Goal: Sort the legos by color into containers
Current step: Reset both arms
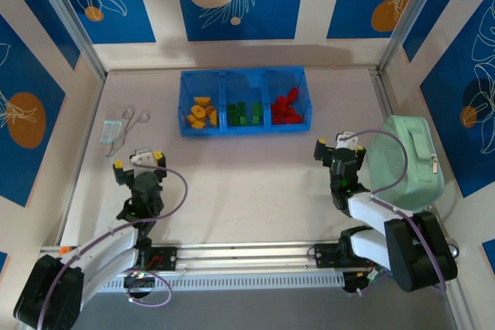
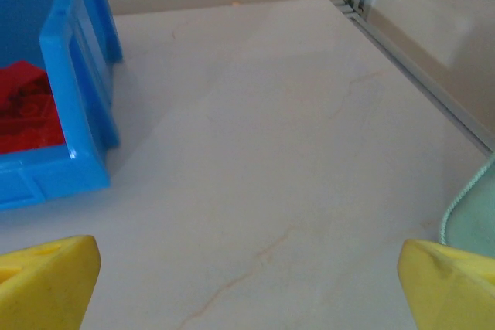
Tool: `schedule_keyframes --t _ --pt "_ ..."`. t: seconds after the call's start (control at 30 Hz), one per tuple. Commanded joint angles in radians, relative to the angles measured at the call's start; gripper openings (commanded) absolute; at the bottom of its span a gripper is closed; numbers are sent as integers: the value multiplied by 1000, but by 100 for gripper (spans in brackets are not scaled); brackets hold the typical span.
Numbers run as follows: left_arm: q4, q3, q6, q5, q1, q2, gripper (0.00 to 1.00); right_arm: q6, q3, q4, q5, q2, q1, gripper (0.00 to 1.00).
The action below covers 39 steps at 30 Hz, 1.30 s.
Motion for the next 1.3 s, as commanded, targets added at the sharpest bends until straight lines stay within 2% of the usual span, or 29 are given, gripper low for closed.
schedule_keyframes --t 0.0,0.43,0.53,0.6,0.7,0.97,1.2,1.27 --pt "108 -21 2 47 32 21 98 -32 -4 139 -16 23 -5 99" --pt "231 -48 -23 133 98 82 97 -60 -20 376 -37 159 -32 99" --pt "278 -57 -27 146 115 103 97 -2 -62 549 -57 264 -90 99" --pt "297 -57 -28 153 121 121 97 -19 -75 676 -62 334 -91 99" --pt "339 -57 -27 155 127 157 97 -47 -62 607 -79 305 -66 99" --pt "439 -35 -4 167 133 279 97 -85 -70 669 -91 336 -47 99" --pt "583 -31 23 195 135 394 96 -219 -35 698 -151 406 23 99" --pt "613 -34 30 215 135 413 96 -240 -48 757 -139 430 38 99"
